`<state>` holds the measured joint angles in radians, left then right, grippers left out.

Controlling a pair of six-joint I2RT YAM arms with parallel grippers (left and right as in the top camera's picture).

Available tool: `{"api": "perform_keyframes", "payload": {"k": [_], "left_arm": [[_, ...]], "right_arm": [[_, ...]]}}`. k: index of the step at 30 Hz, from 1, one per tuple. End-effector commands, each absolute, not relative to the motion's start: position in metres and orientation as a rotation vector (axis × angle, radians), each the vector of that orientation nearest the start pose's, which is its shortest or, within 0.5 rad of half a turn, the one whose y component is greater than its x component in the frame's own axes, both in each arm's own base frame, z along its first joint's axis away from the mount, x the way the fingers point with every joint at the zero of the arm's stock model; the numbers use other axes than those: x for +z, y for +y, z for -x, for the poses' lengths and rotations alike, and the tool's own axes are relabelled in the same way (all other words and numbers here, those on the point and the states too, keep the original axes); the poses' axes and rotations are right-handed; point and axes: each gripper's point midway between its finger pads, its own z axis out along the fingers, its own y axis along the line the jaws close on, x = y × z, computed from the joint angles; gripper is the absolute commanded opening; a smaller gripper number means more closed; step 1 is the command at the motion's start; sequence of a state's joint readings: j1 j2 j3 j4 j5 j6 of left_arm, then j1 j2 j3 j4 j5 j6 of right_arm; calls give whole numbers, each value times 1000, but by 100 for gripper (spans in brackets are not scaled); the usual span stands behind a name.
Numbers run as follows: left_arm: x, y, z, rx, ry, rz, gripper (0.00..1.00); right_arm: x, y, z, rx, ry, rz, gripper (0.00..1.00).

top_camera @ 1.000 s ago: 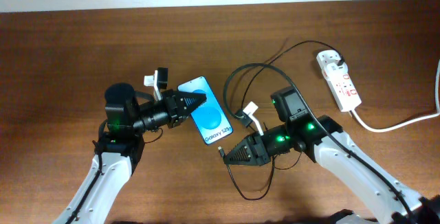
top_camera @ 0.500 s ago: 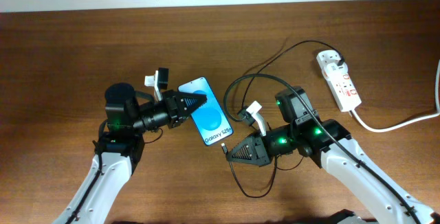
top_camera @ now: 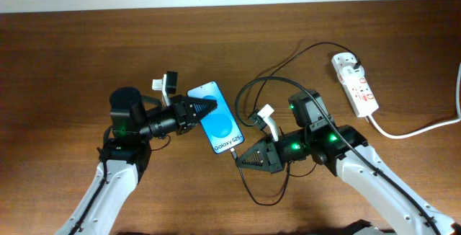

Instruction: Plug charger to phone and switch on socket

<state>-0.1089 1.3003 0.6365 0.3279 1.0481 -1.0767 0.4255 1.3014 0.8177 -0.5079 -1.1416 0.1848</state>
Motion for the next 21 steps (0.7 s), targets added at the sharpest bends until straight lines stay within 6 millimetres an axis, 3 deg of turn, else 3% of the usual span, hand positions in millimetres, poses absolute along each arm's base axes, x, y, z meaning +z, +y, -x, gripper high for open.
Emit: {"api": "perform_keyframes", "payload": {"k": [1, 21], "left_arm": [[220, -186, -310, -1752, 2119, 138, 0], [220, -186, -310, -1751, 2118, 138, 0]], "right_arm": [[199, 258, -183, 1728, 2304, 779, 4], [199, 259, -178, 1806, 2361, 715, 4]]}}
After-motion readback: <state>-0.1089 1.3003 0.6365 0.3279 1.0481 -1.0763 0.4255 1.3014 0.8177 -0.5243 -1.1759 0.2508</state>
